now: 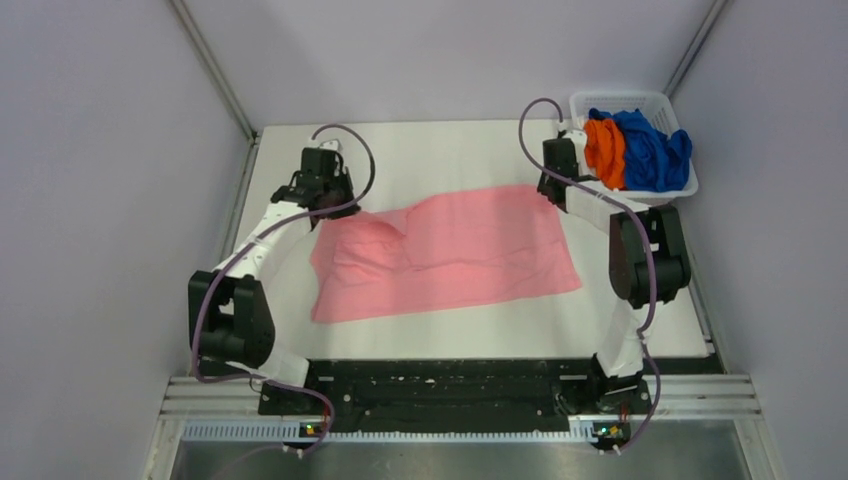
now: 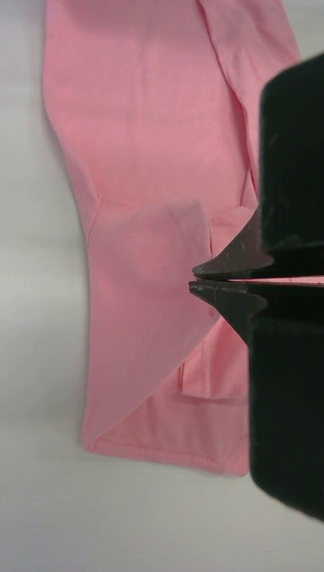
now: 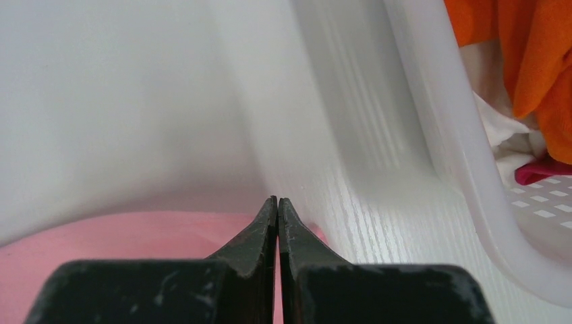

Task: Fold and stack the t-shirts
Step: Fold the other side of the tshirt into a rectangle

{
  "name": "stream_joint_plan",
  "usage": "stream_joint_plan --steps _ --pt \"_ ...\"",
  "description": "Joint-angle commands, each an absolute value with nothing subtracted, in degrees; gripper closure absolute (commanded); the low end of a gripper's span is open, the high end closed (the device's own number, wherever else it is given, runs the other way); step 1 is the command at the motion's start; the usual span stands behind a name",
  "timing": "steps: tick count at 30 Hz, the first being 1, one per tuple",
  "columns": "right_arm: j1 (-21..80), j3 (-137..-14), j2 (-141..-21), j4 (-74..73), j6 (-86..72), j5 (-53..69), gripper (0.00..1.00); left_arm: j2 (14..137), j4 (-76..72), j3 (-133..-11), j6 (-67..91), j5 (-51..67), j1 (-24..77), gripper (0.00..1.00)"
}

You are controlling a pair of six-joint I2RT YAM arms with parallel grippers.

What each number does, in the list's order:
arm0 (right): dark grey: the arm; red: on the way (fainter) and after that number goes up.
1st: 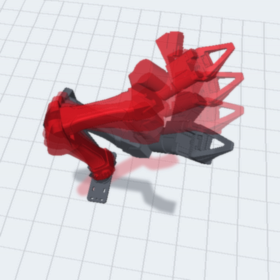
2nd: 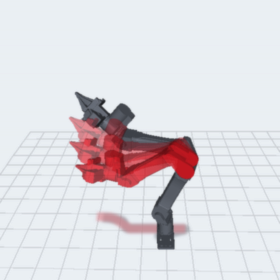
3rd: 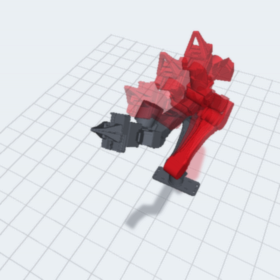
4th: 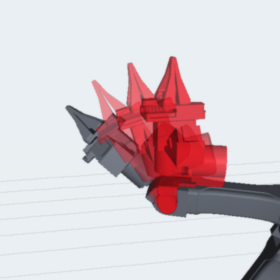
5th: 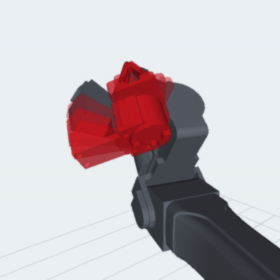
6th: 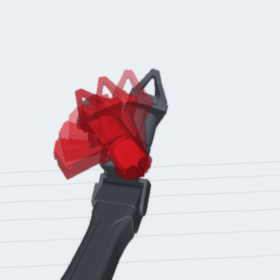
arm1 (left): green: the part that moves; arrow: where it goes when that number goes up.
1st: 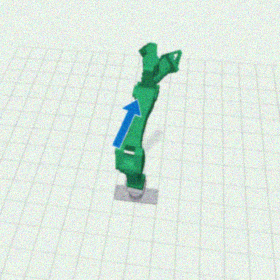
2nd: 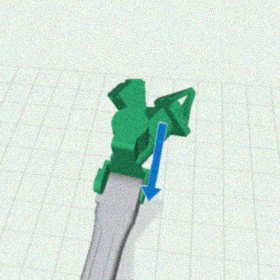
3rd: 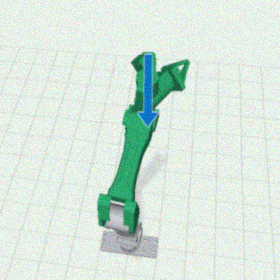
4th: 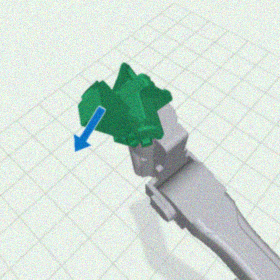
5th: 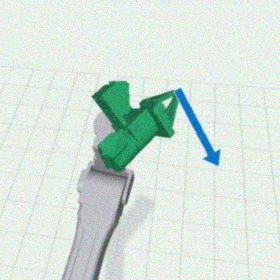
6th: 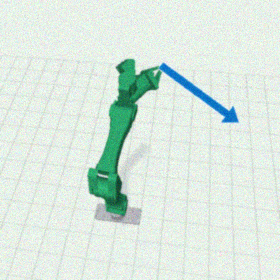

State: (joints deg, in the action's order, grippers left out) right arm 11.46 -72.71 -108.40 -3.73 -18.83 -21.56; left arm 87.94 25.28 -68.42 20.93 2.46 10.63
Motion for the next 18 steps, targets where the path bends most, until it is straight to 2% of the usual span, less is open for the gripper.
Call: stream_joint_plan --steps 1,18 --pt "11.31 -70.67 -103.92 -2.57 -17.39 -21.37 1.0 82.76 25.13 -65.74 23.58 1.24 10.9 1.0" --pt "11.22 -69.09 -98.87 -4.88 -12.58 -24.35 1.0 65.06 35.69 -55.13 31.29 -2.23 11.16 1.0"
